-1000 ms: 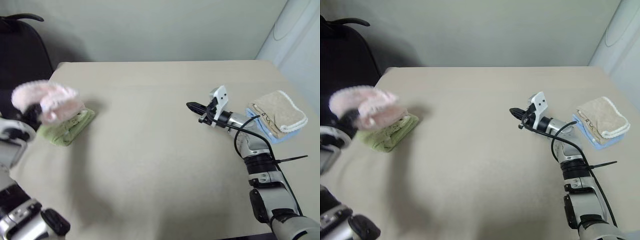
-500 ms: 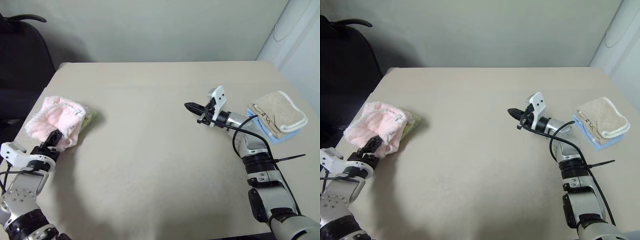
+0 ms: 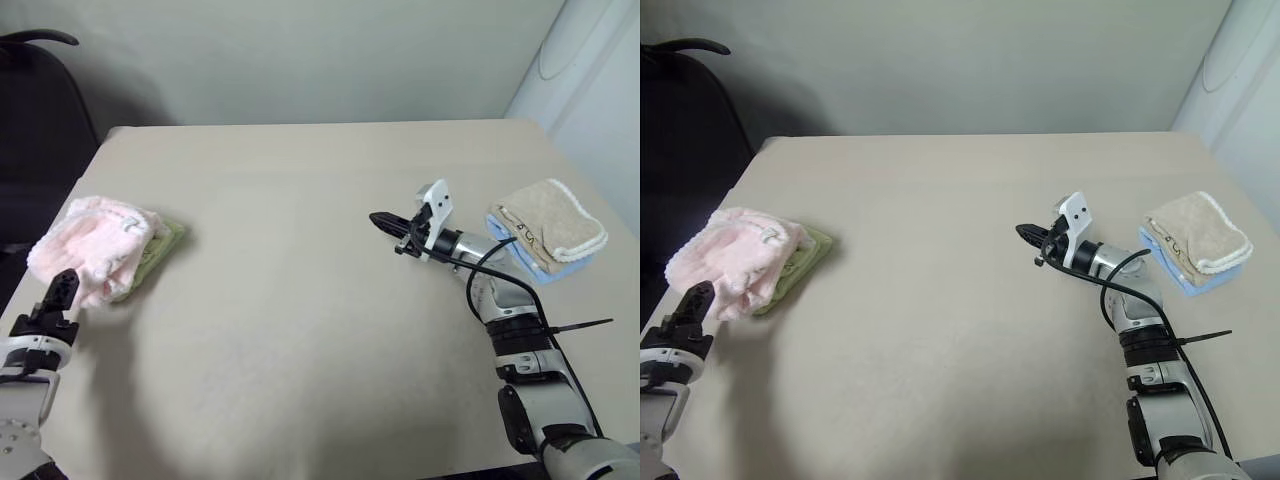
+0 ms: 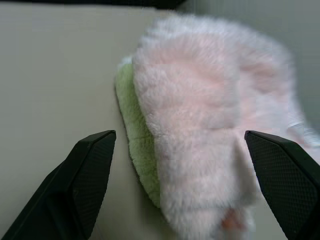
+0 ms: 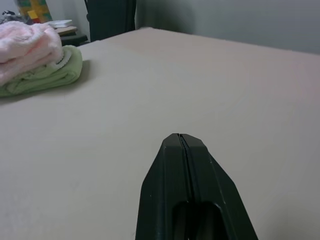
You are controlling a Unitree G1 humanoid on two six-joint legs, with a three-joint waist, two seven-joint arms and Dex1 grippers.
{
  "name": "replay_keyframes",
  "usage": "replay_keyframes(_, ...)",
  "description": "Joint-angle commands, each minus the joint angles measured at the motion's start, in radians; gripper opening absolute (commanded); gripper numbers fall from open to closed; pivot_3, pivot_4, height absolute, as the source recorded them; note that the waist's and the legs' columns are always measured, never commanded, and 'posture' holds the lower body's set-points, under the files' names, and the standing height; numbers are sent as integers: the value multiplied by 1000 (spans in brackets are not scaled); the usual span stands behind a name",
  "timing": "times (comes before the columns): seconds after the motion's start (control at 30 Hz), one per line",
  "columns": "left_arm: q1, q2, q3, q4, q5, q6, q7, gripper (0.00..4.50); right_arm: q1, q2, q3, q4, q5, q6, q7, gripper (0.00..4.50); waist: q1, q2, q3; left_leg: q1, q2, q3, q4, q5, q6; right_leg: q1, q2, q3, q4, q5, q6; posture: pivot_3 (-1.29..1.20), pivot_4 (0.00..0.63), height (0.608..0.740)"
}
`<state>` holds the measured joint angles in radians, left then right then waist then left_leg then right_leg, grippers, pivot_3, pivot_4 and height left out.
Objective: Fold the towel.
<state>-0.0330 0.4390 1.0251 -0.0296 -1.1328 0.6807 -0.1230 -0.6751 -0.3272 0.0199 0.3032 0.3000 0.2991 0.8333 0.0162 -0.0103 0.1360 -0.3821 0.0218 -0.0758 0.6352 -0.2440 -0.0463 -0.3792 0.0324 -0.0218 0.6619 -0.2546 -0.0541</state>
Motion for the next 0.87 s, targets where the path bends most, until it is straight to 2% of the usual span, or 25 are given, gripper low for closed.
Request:
replay_keyframes(0.03, 40, 10, 21, -104, -27, -41, -4, 4471, -24, 6, -3, -25, 9, -9, 8, 0, 0, 0, 0, 0, 0, 0, 0, 0, 0, 0, 0, 0, 0, 0, 0, 0, 150, 740)
replay_keyframes(0.17, 159, 37, -10, -224, 39, -77, -71, 4471, -34, -8, -6, -10, 5, -17, 22, 0, -4, 0, 0, 0, 0, 0, 1, 0, 1, 0, 0, 0, 0, 0, 0, 0, 150, 740)
replay_keyframes(0.3, 275, 116, -48, -408, 93, -106, -205, 4471, -38, -59, -20, -8, 15, -5, 64, 0, -1, -2, 0, -1, 1, 0, 1, -2, 3, 0, 0, 0, 0, -1, 0, 0, 150, 740)
replay_keyframes(0.43, 269, 213, -300, -565, 229, -97, -247, 4471, -51, -112, -23, 19, 16, -13, 120, 0, 9, 0, 1, -1, 0, -1, 3, -2, 4, 1, 0, 0, 0, -1, 0, 0, 150, 740)
replay_keyframes(0.5, 239, 226, -437, -586, 311, -114, -254, 4471, -50, -121, -17, 29, 10, -17, 135, 0, 6, 1, 1, 0, 0, 0, 4, -3, 5, 2, 0, 0, 1, 0, 0, 0, 150, 740)
replay_keyframes(0.6, 176, 186, -610, -577, 395, -136, -249, 4471, -18, -142, -16, -1, 11, -10, 151, 0, 4, 1, 1, 0, 1, 0, 3, -3, 3, 1, 0, 0, 2, 0, -1, 0, 150, 740)
replay_keyframes(0.7, 142, 154, -668, -524, 443, -161, -264, 4471, 44, -169, -32, -84, 34, 30, 151, 0, 1, 1, 0, 0, 1, 0, 2, -4, 0, 0, 0, -1, 1, -1, -2, 0, 150, 740)
replay_keyframes(0.87, 110, 152, -692, -463, 475, -178, -315, 4471, 121, -194, -61, -163, 41, 62, 107, 0, -3, 1, 0, -1, 2, 1, -2, -4, -1, -1, 0, -1, 0, -2, -3, 0, 150, 740)
